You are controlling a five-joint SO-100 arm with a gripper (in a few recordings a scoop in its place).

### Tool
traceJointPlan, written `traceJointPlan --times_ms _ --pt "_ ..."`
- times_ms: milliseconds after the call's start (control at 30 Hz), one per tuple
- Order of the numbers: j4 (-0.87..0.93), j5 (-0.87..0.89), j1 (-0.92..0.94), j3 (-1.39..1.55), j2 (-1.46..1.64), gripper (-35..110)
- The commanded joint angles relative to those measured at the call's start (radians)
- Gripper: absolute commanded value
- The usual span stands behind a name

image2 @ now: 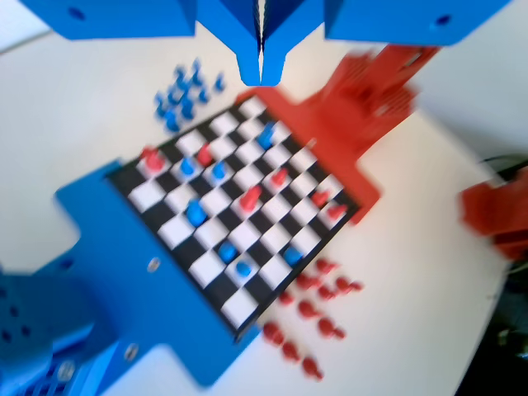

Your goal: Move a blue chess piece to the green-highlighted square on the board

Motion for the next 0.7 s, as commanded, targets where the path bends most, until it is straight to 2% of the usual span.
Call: traceJointPlan --times_ms 0,67,667 --pt "-0.025 -0.067 0.011 0.054 -0.031 8" --pt "-0.052 -0.121 0.015 0.127 -0.032 10" --pt "-0.492 -0.097 -0.066 0.591 -0.089 15"
